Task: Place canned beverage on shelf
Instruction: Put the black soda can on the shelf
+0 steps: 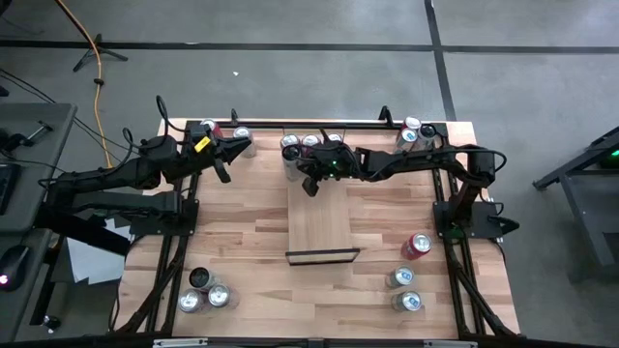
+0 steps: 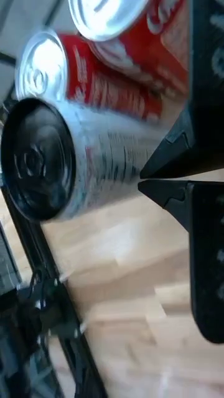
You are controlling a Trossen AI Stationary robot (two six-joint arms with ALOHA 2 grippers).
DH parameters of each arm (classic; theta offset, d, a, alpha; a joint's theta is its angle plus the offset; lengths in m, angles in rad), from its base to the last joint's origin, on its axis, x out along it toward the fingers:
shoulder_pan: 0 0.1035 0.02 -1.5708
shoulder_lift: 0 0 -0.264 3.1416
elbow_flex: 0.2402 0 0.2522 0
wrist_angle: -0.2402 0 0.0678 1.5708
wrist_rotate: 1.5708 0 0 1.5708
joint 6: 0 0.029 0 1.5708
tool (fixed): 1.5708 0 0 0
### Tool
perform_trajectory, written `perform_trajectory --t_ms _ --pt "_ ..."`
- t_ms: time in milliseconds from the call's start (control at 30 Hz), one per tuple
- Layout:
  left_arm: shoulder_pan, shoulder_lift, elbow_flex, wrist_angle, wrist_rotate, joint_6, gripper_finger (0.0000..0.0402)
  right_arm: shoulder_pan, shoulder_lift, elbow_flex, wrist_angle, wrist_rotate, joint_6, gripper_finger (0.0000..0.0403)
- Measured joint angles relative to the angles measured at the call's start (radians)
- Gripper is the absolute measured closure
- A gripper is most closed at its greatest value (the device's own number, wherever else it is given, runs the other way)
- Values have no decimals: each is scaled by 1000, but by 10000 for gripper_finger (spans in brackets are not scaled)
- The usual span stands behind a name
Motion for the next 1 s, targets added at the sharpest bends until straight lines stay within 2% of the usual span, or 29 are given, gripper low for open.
perform_trajectory --t_ms 100,167,400,1000 --pt "0 0 0 0 0 0 401 5 0 0 1 -70 11 403" --pt "0 0 0 0 0 0 401 17 0 0 1 -78 10 403" --pt "0 16 0 0 -28 0 401 32 1 0 19 -20 6 403" --pt "0 50 0 1 -30 -19 401 18 3 -1 73 18 10 403"
